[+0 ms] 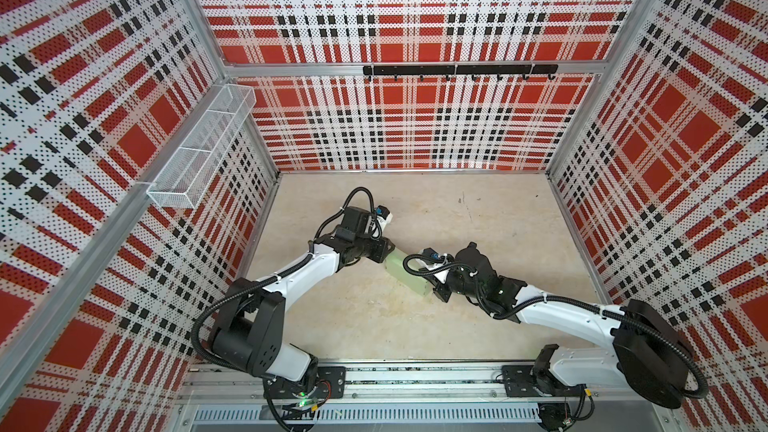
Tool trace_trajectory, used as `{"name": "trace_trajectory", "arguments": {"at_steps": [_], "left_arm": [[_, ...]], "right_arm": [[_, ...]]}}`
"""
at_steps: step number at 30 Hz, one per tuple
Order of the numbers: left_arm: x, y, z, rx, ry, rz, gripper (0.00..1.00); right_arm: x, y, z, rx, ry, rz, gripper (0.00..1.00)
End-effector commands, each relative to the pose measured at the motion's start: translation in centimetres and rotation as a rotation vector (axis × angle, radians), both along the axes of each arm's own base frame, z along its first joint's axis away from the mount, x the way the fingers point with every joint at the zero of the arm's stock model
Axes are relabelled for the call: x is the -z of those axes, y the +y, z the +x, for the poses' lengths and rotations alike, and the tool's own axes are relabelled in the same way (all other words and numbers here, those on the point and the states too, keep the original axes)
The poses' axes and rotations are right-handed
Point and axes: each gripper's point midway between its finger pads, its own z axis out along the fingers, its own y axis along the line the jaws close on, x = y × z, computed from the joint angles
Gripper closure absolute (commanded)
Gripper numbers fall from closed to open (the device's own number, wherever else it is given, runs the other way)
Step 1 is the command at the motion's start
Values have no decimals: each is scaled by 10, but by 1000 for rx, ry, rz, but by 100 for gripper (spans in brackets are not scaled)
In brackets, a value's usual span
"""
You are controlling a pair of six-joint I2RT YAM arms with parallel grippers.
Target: Fold the paper box
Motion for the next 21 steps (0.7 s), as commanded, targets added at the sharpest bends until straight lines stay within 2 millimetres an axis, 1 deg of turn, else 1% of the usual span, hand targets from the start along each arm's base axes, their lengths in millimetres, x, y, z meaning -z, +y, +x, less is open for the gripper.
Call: {"name": "trace_trajectory", "arguments": {"at_steps": [1, 9, 16, 21], "left_arm": [[22, 5, -10, 3, 53, 51, 67], [22, 5, -11, 4, 54, 53, 67], [21, 4, -11, 9, 50, 55, 67], [18, 3, -11, 11, 48, 52, 67]], "right_arm": [[8, 2, -1, -7, 6, 21, 91], [34, -3, -4, 9, 49, -9, 95], [46, -7, -5, 26, 64, -15, 95], [51, -11, -3, 42, 78, -4, 95]]}}
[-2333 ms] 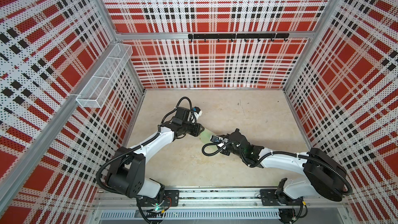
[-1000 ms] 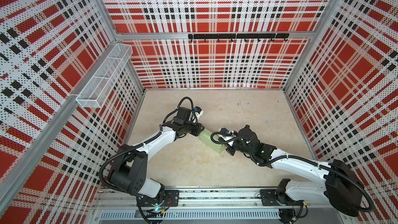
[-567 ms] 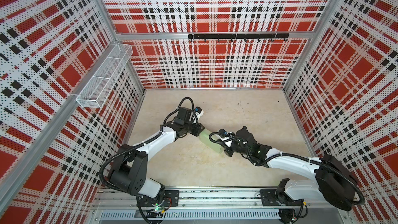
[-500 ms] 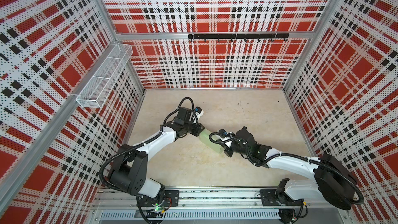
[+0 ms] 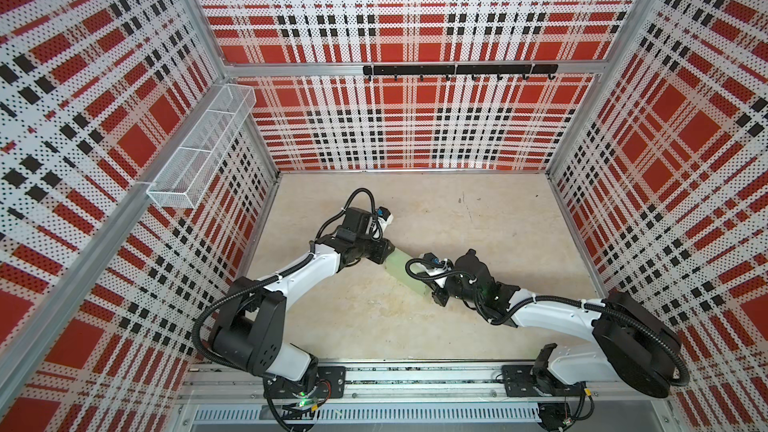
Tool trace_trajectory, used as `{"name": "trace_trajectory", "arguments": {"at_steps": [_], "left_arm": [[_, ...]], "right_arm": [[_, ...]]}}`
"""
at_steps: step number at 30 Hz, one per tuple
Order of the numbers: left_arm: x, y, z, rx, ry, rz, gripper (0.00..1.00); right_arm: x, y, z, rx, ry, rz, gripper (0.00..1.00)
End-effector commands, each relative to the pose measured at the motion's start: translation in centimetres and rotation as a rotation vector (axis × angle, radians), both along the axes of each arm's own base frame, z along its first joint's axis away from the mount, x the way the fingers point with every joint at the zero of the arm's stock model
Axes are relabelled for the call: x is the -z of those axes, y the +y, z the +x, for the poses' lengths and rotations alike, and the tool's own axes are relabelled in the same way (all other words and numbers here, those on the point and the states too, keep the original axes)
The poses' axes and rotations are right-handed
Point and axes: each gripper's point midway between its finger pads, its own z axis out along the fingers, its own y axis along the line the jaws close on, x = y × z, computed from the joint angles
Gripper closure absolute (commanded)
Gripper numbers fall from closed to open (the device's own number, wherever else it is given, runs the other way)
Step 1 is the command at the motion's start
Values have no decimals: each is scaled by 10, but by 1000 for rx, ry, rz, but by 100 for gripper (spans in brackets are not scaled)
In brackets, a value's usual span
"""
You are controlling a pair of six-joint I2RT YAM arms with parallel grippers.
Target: Fold the paper box
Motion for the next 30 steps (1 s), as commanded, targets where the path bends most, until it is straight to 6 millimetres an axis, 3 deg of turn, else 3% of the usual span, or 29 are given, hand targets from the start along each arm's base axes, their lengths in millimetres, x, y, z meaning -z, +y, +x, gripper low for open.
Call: {"name": "trace_trajectory", "arguments": {"at_steps": [1, 6, 10, 14, 24, 30], "left_arm": [[11, 3, -8, 9, 38, 32, 67], [-17, -1, -4, 27, 26, -7, 66], [-30, -6, -13, 80, 33, -30, 66], [-23, -3, -18, 101, 34, 22, 72], [16, 12, -11, 64, 19, 119, 89], [25, 7, -19, 87, 37, 114, 90]], "right_arm": [[29, -13, -4, 20, 68, -52, 95], [28, -14, -2, 27, 68, -54, 95], [33, -12, -2, 18, 82, -64, 95], [33, -10, -1, 11, 85, -71, 95], [27, -8, 0, 2, 78, -73, 95], [-5, -7, 0, 6, 44, -26, 95]]}}
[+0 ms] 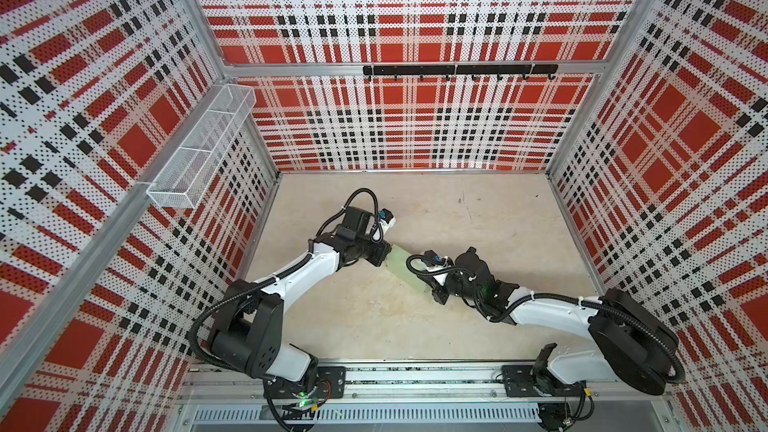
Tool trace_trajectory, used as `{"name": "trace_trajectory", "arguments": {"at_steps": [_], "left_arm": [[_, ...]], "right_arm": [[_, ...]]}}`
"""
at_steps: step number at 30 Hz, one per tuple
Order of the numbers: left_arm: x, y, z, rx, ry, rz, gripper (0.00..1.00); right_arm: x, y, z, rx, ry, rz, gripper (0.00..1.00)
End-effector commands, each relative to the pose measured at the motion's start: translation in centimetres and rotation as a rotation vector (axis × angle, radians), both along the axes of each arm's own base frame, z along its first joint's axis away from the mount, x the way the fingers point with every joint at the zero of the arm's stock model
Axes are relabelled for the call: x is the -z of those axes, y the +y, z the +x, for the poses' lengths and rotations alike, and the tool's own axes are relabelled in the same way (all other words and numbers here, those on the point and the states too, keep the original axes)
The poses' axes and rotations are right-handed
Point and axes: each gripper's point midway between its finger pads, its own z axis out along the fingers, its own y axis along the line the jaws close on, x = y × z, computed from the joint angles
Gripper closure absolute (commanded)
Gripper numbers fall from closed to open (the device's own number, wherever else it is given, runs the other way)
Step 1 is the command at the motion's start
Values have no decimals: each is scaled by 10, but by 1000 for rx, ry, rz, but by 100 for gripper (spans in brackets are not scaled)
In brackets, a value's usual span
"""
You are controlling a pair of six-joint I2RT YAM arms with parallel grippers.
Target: Fold the paper box
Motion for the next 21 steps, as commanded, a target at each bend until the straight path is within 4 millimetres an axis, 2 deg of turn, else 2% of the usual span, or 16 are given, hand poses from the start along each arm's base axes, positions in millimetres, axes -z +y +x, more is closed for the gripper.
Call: {"name": "trace_trajectory", "arguments": {"at_steps": [1, 5, 12, 16, 21], "left_arm": [[26, 3, -12, 7, 58, 52, 90], [25, 1, -11, 11, 58, 56, 90], [28, -4, -14, 30, 58, 61, 89], [29, -6, -14, 37, 57, 63, 89], [28, -6, -15, 37, 58, 66, 89]], "right_arm": [[-12, -5, -2, 6, 10, -20, 95], [-30, -10, 0, 10, 30, -19, 95], [-35, -26, 12, 69, 90, -50, 100], [-20, -25, 9, 51, 135, -84, 100], [12, -31, 7, 64, 195, -135, 100]]}}
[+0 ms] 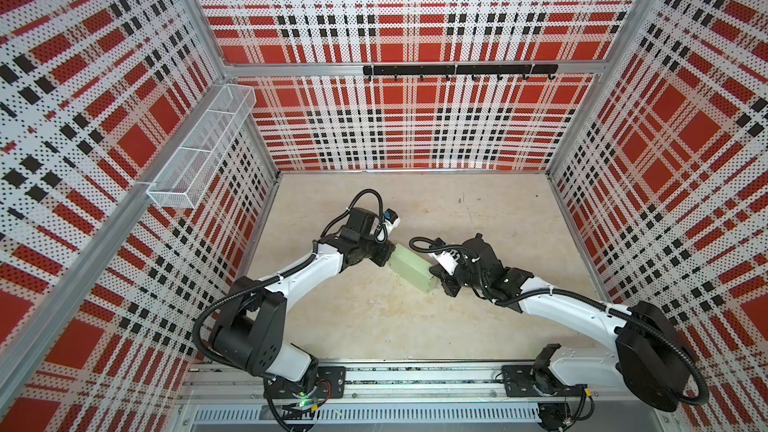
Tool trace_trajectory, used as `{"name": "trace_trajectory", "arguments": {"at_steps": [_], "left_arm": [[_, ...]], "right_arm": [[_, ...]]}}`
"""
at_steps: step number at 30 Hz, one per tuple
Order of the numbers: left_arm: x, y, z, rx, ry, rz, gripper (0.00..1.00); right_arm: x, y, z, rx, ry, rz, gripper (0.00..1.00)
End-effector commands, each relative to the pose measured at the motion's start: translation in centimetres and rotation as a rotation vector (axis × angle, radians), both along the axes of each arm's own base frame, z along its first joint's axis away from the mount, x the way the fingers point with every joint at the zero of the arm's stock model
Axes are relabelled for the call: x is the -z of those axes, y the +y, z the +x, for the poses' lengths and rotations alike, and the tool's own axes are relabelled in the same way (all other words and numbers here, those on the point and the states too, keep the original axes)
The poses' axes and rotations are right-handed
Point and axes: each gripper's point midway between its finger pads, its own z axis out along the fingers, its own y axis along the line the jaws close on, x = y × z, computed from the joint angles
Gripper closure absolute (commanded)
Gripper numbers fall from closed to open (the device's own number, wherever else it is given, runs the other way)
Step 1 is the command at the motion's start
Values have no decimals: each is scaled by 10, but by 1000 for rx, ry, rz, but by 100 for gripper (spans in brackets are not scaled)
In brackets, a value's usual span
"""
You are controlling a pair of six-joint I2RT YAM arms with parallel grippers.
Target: Fold the paper box
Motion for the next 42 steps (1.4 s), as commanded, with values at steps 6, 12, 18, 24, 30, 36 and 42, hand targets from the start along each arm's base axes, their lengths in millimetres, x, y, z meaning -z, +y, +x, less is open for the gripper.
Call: {"name": "trace_trajectory", "arguments": {"at_steps": [6, 12, 18, 24, 30, 36, 42], "left_arm": [[24, 6, -16, 7, 87, 62, 88], [4, 7, -8, -13, 74, 7, 79], [-26, 19, 5, -37, 22, -26, 66], [-40, 53, 22, -125, -7, -66, 58], [-34, 99, 33, -249, -35, -55, 44], [-32, 122, 37, -307, -52, -59, 27], [-36, 133, 37, -330, -69, -67, 15]], "right_arm": [[17, -5, -1, -9, 33, -60, 100], [-20, 1, 13, -9, -25, -52, 83], [-41, -4, 36, 102, -60, -93, 69], [-58, -4, 45, 182, -60, -117, 47], [-59, 13, 40, 149, -39, -162, 28], [-49, 25, 37, 137, 10, -155, 12], [-32, 32, 36, 124, 62, -172, 12]]}}
